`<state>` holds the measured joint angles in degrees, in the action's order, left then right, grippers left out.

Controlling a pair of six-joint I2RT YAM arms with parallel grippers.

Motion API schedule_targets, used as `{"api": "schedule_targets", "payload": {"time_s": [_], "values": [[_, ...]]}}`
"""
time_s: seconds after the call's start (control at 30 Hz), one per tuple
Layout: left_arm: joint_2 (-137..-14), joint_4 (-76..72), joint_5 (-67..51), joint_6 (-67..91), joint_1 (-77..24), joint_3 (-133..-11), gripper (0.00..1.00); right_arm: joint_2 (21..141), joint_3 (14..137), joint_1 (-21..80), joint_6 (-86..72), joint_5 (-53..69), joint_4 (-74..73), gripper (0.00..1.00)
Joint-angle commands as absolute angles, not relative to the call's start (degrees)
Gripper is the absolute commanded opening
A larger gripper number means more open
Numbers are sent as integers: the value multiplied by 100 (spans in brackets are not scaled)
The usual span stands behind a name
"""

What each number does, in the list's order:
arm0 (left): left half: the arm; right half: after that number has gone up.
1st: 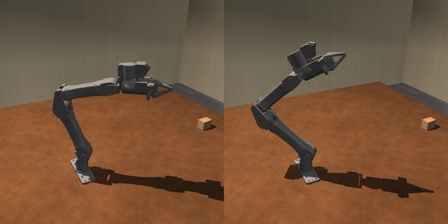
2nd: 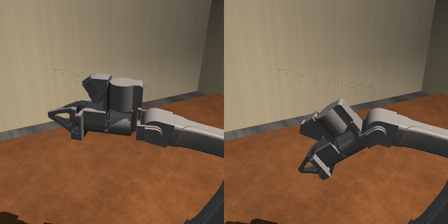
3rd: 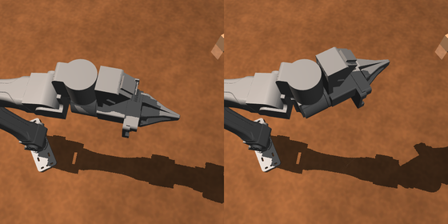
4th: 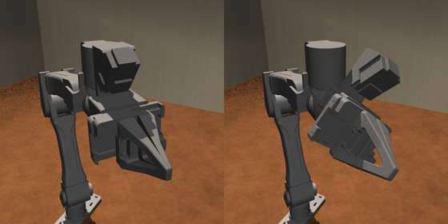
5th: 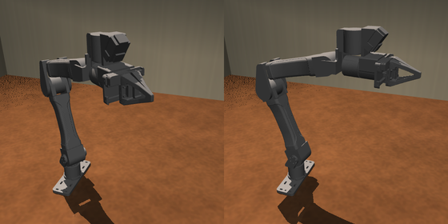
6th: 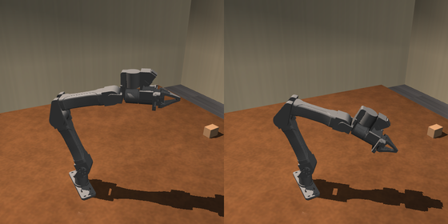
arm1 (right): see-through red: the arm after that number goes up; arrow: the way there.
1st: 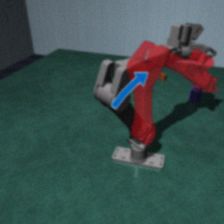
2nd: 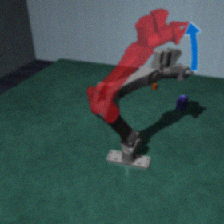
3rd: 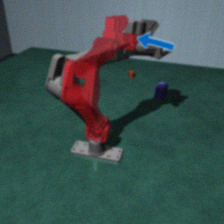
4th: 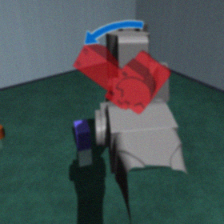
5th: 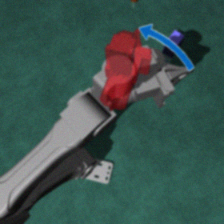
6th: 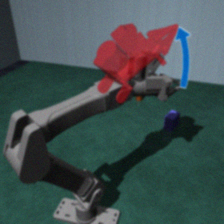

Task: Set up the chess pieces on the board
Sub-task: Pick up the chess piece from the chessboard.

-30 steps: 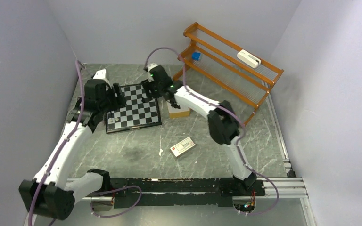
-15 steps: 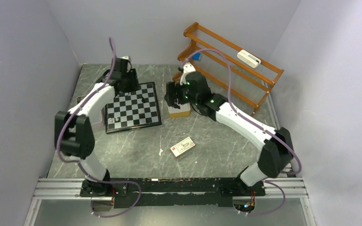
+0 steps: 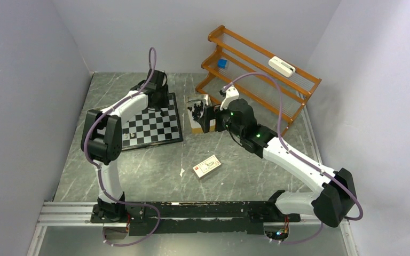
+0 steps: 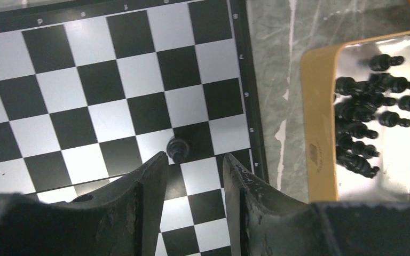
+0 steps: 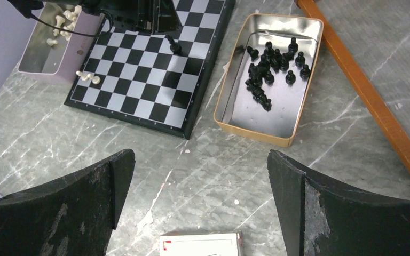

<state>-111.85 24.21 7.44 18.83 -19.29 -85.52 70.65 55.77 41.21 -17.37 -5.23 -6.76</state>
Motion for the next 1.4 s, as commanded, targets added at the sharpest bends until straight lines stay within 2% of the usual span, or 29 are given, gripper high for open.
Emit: {"api": "schedule_targets", "payload": {"time_s": [0.0, 0.1, 0.23, 0.4, 0.53, 0.63, 1.13, 1.37], "values": [[-11098, 2368, 1213, 1885, -1925, -8388, 49, 6974, 5459, 4109, -1676, -512, -324, 100], [-11166, 2333, 1223, 1863, -1929, -8380, 49, 6983, 5437, 4107, -1678, -477, -325, 100], [-11288, 2376, 1100, 1815, -1925, -8475, 41, 6890, 5360, 4106, -1695, -501, -269, 100], [-11324, 2258, 938, 1817, -1925, -8396, 39, 6836, 5331, 4105, -1692, -519, -224, 100], [-11442, 2320, 1000, 1833, -1927, -8447, 42, 6877, 5361, 4106, -1695, -498, -246, 100], [-11516, 2354, 972, 1813, -1925, -8530, 39, 6852, 5320, 4108, -1696, -500, -216, 100], [-11485, 2413, 1072, 1749, -1859, -8713, 14, 6889, 5252, 4107, -1700, -445, -138, 100], [-11494, 2588, 1182, 1706, -1483, -9145, 15, 6899, 5230, 4112, -1712, -358, -122, 100]]}}
